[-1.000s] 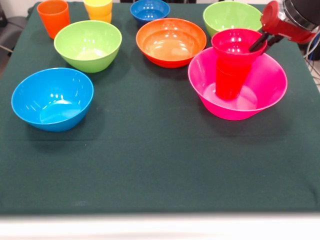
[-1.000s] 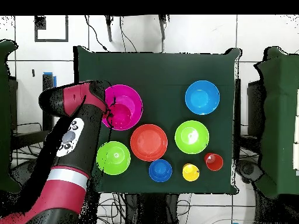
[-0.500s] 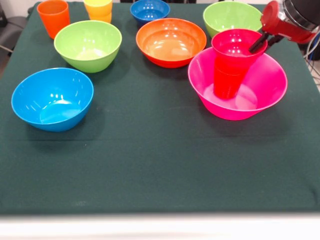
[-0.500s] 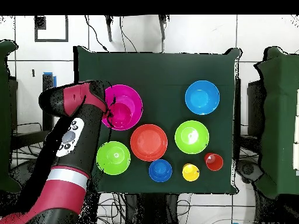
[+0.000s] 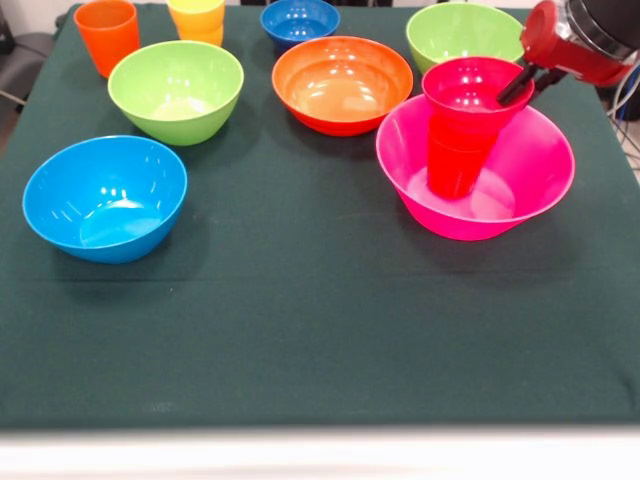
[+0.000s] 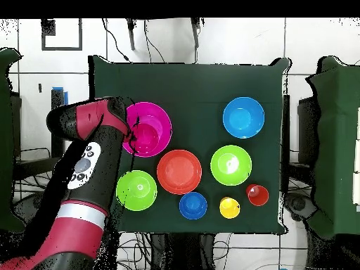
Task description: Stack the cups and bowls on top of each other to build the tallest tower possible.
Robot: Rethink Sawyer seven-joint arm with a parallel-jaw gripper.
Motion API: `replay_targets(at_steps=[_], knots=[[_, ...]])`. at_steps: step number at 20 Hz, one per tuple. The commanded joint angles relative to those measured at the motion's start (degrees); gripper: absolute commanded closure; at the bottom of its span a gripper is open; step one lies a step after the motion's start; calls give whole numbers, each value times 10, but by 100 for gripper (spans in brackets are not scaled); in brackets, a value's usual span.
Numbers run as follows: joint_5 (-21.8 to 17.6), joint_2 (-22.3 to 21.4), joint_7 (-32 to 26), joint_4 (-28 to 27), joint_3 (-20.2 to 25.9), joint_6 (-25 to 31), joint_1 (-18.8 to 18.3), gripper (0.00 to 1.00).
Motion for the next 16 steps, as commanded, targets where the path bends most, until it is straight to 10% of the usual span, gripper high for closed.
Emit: replay_targets(at_steps=[1, 14, 15, 16], knots=[[-24, -14, 72, 13, 23, -14, -10, 100], [-29, -19, 67, 35, 26, -41, -9, 100], [-29, -16, 67, 30, 25, -39, -10, 0], [-31, -16, 65, 31, 25, -39, -9, 0]])
